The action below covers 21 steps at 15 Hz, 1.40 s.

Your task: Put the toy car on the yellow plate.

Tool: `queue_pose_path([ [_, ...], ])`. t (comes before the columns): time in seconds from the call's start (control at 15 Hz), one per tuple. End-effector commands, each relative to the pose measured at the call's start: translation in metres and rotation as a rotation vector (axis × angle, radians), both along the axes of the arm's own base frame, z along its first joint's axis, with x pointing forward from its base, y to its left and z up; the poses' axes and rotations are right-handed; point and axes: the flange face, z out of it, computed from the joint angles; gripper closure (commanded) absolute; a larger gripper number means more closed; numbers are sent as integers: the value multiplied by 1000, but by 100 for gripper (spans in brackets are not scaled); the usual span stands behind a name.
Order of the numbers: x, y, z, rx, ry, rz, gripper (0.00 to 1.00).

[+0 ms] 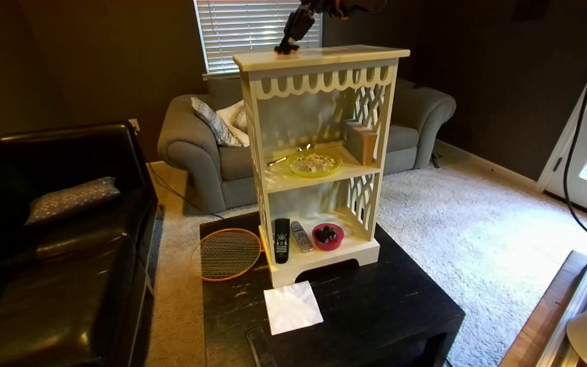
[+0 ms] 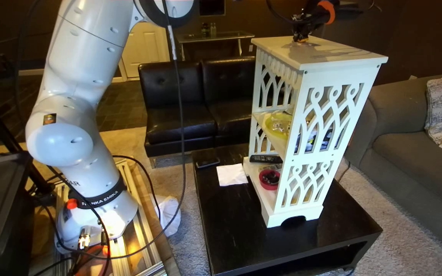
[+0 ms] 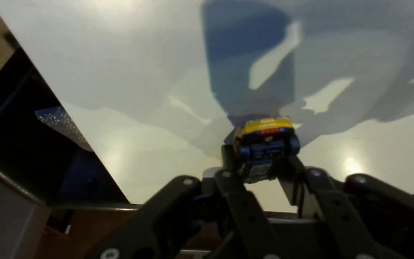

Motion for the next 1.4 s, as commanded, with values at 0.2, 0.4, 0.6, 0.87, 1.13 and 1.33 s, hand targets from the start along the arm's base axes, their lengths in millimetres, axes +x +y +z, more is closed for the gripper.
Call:
queue_pose_path([
  [0.2, -42, 47, -10, -13, 182, 101, 92],
  [0.4, -79, 74, -12, 1, 283, 192, 92],
  [0.6, -110, 91, -15, -39, 350, 227, 92],
  [0.87, -131, 103, -18, -94, 313, 110, 92],
  [1.13, -142, 112, -33, -70, 210, -83, 92],
  [1.33, -162, 126, -37, -30, 137, -209, 92],
])
